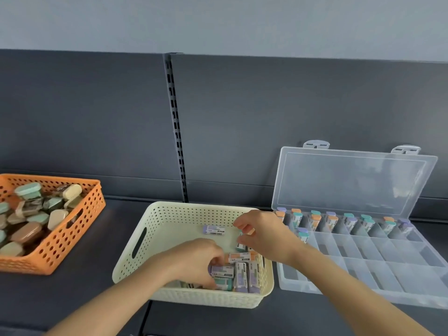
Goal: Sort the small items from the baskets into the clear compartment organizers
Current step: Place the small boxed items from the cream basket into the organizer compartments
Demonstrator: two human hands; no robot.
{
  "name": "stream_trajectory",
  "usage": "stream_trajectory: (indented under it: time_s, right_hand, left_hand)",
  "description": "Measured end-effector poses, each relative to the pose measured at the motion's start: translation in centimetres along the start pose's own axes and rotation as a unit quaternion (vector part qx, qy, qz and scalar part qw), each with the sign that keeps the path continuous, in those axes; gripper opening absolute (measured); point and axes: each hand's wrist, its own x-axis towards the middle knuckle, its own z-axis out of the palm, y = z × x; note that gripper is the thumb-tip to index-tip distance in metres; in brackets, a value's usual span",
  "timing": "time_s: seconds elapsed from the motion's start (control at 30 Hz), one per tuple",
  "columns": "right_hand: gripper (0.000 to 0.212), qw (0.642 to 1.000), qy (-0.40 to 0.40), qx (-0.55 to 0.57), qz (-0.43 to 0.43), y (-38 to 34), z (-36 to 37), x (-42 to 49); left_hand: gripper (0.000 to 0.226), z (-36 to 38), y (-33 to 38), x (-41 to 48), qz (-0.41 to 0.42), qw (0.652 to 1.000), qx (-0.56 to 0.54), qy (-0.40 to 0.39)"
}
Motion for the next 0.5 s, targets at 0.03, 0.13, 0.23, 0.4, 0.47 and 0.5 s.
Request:
stream_trajectory:
  time_s: [0.03,0.13,0.23,0.4,0.47,0.5]
  right_hand:
    - [0.034,1.000,-0.002,-0.001,0.001,0.0,0.1,0.1]
    - [0.032,1.000,-0.004,-0.007,0.004,-0.1,0.2,0.2]
    - [0.032,1.000,-0.004,-0.010,0.009,0.0,0.4,0.2]
    - [0.033,1.000,-0.006,-0.010,0.001,-0.2,0.8,0.6]
    - [0.033,1.000,-0.012,-0.012,-0.008,-0.4,1.0,0.8]
    - [0.033,1.000,-0.017,-0.013,-0.013,-0.4,1.2,0.9]
  left_hand:
    - [0.036,0.0,-0.2,0.1,-0.004,1.000,0.009,0.005]
    - [0.025,-0.4,-1.3,0.2,-0.025,0.998,0.038,0.034]
    - [0.031,-0.7,-2.5,0.3,-0.051,0.995,0.050,0.076]
    - [0.056,-0.3,-2.5,0.9,-0.054,0.996,0.016,0.070]
    - [0.052,-0.2,-2.2,1.1,-0.052,0.996,0.029,0.069]
    - [0.050,-0.3,-2.2,1.2,-0.050,0.996,0.030,0.069]
